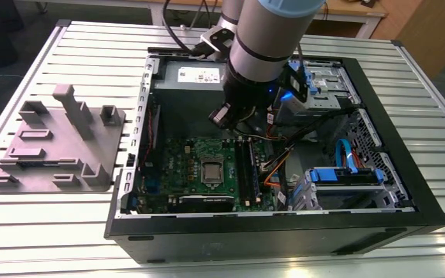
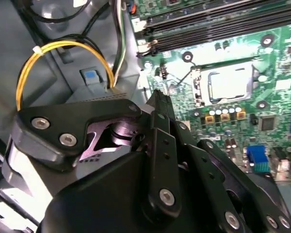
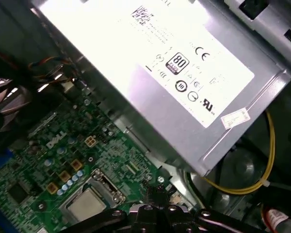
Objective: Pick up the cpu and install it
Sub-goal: 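Install the first cpu locking lever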
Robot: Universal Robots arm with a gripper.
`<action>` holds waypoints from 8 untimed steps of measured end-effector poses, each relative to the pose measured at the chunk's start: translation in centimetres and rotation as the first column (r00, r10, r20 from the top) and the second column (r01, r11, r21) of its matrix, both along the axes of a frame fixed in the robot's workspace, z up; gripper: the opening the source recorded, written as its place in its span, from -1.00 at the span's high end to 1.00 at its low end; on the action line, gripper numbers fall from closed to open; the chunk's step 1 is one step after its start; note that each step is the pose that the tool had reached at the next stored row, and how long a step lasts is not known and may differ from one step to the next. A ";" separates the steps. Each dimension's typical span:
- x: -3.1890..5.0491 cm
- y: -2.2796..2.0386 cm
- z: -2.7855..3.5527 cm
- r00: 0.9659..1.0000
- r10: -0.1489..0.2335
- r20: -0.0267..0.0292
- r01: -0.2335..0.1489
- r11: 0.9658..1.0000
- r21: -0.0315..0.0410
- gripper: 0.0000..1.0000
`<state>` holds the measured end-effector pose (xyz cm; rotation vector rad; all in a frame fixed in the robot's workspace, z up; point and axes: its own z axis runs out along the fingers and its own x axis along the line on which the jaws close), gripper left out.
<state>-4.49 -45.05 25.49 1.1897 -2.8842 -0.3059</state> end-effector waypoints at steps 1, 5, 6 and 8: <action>0.00 0.11 -0.18 1.000 0.000 0.000 0.000 1.000 0.000 0.80; 0.00 0.36 -0.91 1.000 0.000 0.000 0.000 1.000 -0.002 0.80; 0.00 0.39 -1.08 1.000 0.000 0.000 0.000 1.000 -0.003 0.80; 0.00 0.42 -1.42 1.000 0.000 0.000 0.000 1.000 -0.005 0.80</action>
